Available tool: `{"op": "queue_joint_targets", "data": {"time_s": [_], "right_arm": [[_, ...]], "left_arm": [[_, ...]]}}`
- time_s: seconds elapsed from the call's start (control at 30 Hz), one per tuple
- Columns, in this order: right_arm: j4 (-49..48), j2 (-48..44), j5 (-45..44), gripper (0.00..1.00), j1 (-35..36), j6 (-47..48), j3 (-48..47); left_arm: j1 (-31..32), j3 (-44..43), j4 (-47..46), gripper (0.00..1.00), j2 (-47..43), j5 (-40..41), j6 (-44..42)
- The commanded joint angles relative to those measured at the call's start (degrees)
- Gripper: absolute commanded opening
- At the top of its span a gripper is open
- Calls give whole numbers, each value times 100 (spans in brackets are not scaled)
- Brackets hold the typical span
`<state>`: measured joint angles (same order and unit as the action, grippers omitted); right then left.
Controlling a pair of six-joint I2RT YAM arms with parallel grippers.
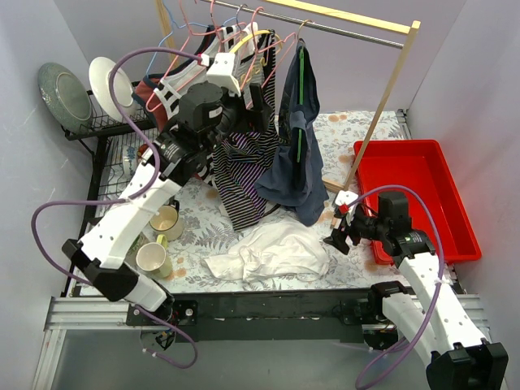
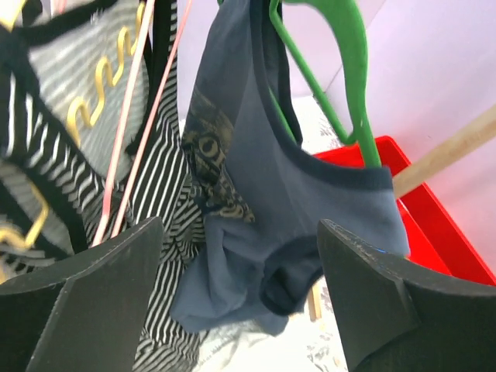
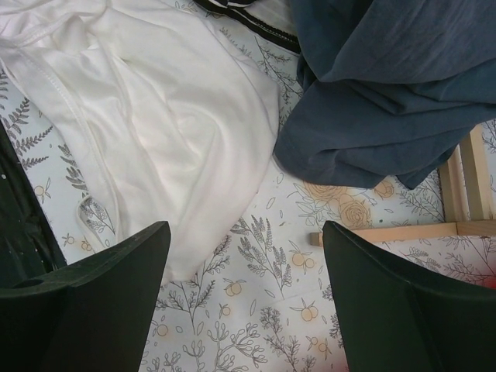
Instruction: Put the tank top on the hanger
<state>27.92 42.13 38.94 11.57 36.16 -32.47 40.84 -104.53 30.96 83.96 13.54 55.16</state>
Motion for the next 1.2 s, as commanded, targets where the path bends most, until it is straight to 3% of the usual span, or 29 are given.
{"op": "queue_joint_targets", "data": {"time_s": [0.0,0.4,0.6,0.7,0.77,0.93,1.07,1.1,1.17], "right_arm": [[-200,-3,-44,87,-41,-92,-155],[-182,-56,-9,88,-146,-109,-163],[-173,-91,9,88,-191,-109,-163],[-173,-91,17,88,-208,-109,-172],[-164,-100,26,88,-226,-109,-163],[-164,-100,35,88,-261,-109,-172],[-156,-135,61,87,-296,-118,-172],[-156,-135,61,87,-296,-118,-172],[-156,-135,70,88,-313,-118,-172]], "left_arm": [[-137,-690,199,77,216,131,-453],[-718,-1491,446,63,1113,17,-778],[-806,-1430,446,57,1297,52,-910],[-832,-1447,481,49,1394,79,-998],[-850,-1456,473,36,1430,35,-1016],[-858,-1509,507,27,1526,-114,-1068],[-867,-1561,455,10,1527,-316,-1182],[-867,-1562,420,1,1509,-343,-1226],[-867,-1544,280,0,1422,-492,-1288]]}}
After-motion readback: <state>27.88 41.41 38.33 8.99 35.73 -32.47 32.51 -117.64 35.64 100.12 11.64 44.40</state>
